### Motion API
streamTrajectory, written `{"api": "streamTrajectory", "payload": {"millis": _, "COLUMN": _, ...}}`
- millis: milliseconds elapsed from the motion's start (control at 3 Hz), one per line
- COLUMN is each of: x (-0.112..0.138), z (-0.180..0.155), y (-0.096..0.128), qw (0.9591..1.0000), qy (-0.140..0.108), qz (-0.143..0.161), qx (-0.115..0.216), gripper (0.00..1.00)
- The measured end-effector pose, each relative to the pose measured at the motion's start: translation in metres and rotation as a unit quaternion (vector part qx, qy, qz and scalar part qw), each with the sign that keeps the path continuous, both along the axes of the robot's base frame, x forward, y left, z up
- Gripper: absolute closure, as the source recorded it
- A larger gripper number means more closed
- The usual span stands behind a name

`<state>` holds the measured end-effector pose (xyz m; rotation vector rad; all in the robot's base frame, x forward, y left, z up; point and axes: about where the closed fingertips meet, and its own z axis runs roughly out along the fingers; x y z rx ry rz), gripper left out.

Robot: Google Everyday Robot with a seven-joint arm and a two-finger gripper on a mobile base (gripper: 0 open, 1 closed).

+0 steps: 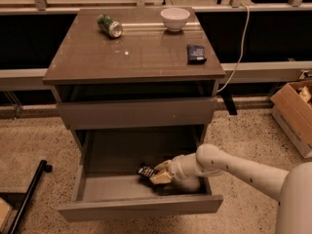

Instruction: Place rxbar chocolate into middle drawer

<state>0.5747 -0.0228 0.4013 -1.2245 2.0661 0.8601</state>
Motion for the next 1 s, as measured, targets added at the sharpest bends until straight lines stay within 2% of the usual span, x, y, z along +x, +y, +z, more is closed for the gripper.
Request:
{"api": "streamTrajectory", "payload": {"millis": 667, "x": -0.0018, "z": -0.0016, "y": 0.0038, "qw": 1.0, "qy": 0.002, "qz": 0.003, "qx": 0.001, "gripper": 0.06}}
{"api": "streamTrajectory", "payload": {"millis": 1000, "x": -0.0024, "z": -0.0021, "y": 0.005, "qw": 1.0, "qy": 0.002, "qz": 0.004, "qx": 0.002, "gripper": 0.0}}
